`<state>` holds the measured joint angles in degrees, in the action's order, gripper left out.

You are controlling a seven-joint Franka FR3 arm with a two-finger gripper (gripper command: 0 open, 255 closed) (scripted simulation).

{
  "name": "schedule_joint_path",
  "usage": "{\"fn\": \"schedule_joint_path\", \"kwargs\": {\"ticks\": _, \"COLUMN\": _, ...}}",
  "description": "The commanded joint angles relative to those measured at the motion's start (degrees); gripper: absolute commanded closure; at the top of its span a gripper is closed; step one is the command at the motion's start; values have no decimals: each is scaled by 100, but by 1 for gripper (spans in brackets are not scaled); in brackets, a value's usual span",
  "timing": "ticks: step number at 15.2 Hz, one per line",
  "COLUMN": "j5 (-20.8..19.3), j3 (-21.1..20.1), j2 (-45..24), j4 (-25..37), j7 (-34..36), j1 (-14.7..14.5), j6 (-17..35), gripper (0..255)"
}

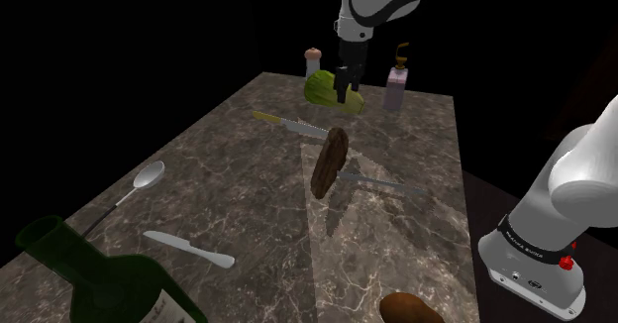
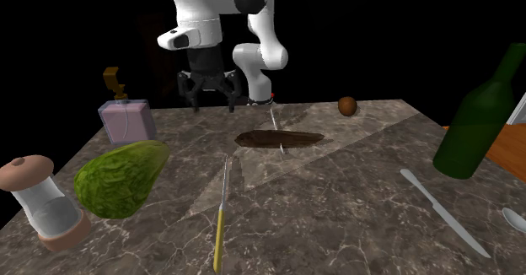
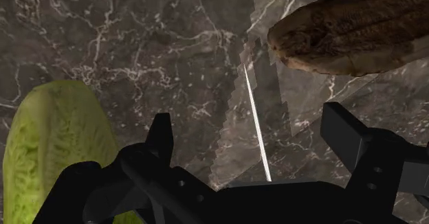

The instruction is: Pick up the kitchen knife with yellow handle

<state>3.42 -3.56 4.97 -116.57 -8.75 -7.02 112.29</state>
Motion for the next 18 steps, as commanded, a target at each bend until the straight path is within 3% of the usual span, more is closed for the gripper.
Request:
{"fn": "schedule_joint_path", "kwargs": {"ticks": 1, "j5": -63, "j3": -75, "j2": -432, "j4": 352, "j7": 13, "j1": -64, "j6": 93, "gripper": 0}}
{"fn": "schedule_joint_path", "kwargs": {"ticks": 8, "j5": -365, "j3": -239, "j2": -1926, "j4": 1668, "j7": -5, "j1": -287, "j6": 286, "gripper": 0}}
{"fn": "schedule_joint_path", "kwargs": {"ticks": 14, "j5": -666, "j3": -313, "j2": -3299, "j4": 3164, "j7": -38, "j1": -554, "j6": 165, "gripper": 0}}
{"fn": "schedule_joint_path", "kwargs": {"ticks": 18, "j5": -696, "j3": -307, "j2": -3477, "j4": 3166, "j7": -37, "j1": -581, "j6": 340, "gripper": 0}}
